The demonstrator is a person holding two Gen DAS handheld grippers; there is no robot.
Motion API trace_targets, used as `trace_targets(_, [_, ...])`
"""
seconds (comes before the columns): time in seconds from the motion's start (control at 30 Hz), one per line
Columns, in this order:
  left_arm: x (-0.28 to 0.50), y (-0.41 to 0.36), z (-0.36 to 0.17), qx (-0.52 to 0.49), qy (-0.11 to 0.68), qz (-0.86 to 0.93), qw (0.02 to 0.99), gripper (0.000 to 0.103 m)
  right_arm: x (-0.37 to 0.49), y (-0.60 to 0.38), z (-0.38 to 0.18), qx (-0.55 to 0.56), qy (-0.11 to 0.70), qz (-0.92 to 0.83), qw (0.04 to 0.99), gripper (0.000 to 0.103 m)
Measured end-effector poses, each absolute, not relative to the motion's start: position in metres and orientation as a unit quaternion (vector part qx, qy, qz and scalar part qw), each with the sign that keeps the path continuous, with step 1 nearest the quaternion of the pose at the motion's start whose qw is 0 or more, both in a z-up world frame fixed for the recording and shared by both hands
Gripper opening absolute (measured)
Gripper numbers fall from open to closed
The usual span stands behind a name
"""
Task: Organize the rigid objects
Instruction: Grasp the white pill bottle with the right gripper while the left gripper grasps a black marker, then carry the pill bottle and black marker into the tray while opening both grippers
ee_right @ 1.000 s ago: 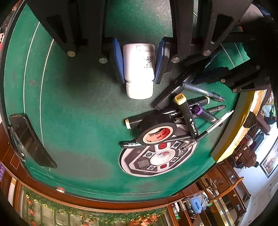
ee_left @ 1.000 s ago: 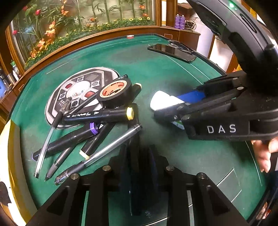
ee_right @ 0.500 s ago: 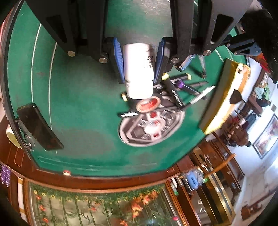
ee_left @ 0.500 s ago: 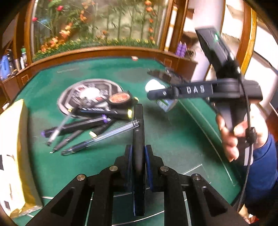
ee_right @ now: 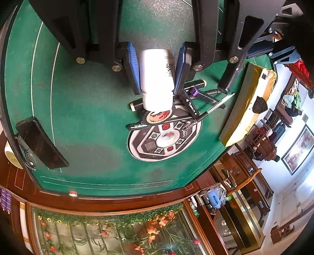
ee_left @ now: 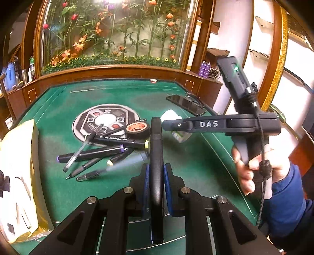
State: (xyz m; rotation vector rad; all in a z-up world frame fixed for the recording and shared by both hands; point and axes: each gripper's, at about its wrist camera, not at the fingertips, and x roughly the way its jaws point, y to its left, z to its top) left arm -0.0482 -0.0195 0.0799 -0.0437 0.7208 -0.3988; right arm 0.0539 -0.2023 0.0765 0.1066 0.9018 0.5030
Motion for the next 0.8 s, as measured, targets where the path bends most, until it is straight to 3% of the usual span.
trace_targets(0.8, [-0.058, 0.043, 0.099, -0.068, 0.320, -0.137, 0.935, 0.014, 0.039, -0.178, 0.080, 0.044, 0.406, 0.287, 0.867, 0.032])
